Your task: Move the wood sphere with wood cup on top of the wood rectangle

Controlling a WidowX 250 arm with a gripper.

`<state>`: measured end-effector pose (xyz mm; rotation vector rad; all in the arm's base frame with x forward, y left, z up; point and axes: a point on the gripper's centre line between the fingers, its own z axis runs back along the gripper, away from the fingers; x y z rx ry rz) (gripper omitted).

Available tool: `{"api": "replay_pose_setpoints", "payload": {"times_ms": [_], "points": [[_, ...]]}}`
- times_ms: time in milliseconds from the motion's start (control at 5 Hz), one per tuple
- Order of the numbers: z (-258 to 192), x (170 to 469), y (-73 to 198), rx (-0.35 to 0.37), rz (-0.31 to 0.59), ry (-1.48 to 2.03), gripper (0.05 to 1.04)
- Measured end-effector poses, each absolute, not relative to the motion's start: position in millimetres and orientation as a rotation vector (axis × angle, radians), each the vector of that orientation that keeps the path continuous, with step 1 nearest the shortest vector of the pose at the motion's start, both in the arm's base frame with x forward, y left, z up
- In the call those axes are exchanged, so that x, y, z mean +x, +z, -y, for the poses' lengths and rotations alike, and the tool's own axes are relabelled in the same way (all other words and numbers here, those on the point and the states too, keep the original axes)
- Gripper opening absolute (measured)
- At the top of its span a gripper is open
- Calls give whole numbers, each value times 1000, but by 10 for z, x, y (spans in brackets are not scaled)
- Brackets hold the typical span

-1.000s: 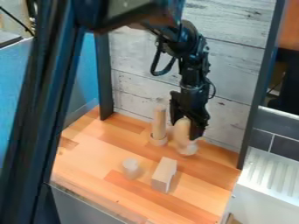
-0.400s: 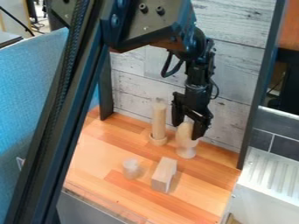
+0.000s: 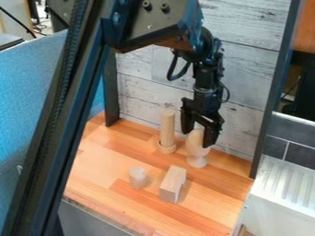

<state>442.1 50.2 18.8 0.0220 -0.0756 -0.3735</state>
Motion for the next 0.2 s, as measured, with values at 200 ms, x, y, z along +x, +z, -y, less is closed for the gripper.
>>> {"api": "replay_pose_setpoints", "payload": {"times_ms": [200], "points": [[-635, 4385, 565, -22, 124, -330, 1000]]}}
